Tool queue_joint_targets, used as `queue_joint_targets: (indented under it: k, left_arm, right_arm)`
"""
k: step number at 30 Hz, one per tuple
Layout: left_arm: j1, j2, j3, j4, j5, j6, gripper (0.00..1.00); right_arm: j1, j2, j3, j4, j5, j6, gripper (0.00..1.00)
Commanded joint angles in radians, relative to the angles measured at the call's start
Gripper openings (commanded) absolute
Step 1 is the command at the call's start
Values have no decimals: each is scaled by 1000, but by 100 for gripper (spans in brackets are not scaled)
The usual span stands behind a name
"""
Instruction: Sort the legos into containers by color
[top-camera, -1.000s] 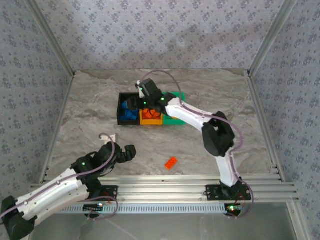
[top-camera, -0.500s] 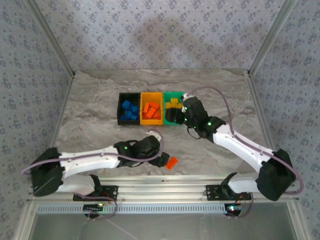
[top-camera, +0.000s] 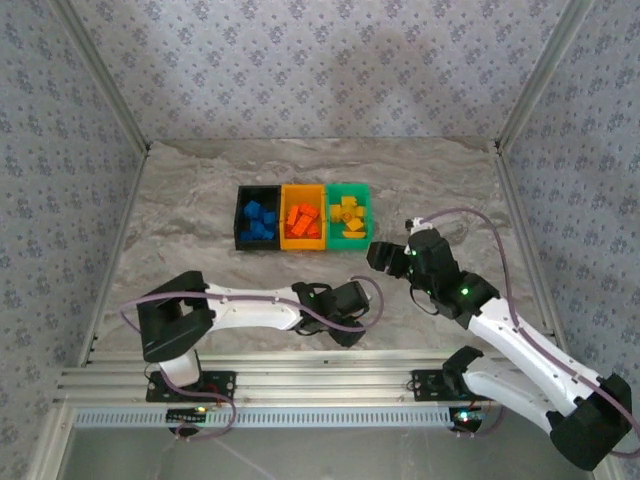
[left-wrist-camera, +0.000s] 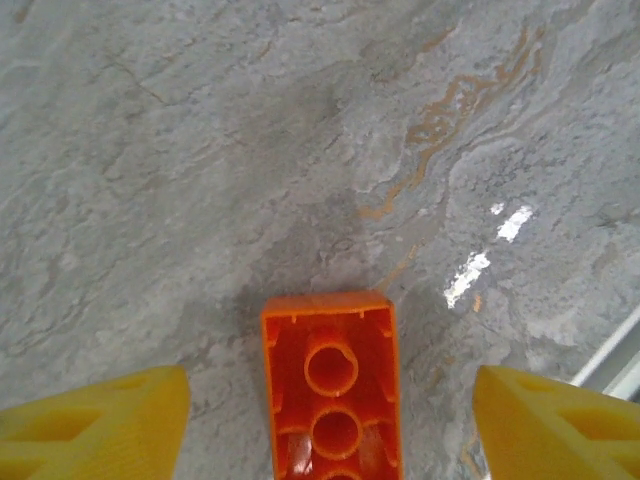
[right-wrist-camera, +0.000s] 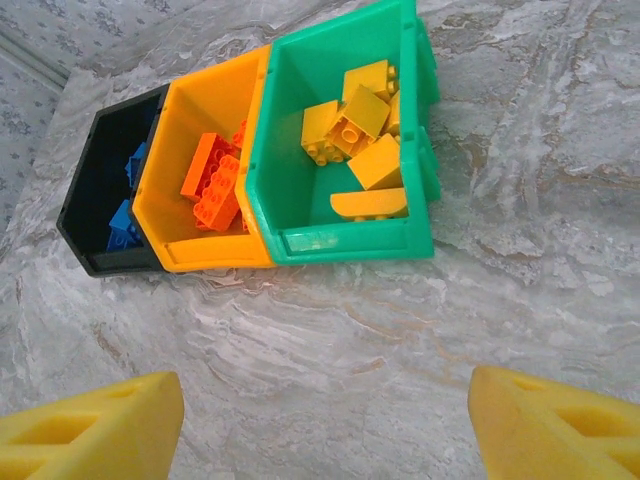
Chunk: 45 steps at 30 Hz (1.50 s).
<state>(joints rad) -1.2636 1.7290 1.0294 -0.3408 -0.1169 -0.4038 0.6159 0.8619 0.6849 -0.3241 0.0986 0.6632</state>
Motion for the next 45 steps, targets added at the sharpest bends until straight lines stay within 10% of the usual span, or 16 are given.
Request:
queue_joint_targets:
  k: [1, 20, 29, 41, 45]
  left_arm:
    - [-3, 37, 29, -51, 25, 23, 70]
    - [37, -63, -34, -53, -93, 7, 31]
    - [323, -206, 34, 102, -213, 4, 32]
    - [571, 156, 473, 38, -205, 72, 36]
    - [575, 213, 567, -18, -209, 78, 62]
  right_arm:
    - [-11, -28, -3, -39, 22, 13, 77]
    - [-54, -59, 3, -44, 18, 19, 78]
    - [-69, -56, -19, -34, 8, 26, 78]
    - [-80, -69, -29, -36, 4, 40, 77]
    - [-82, -74, -21, -47, -4, 38, 79]
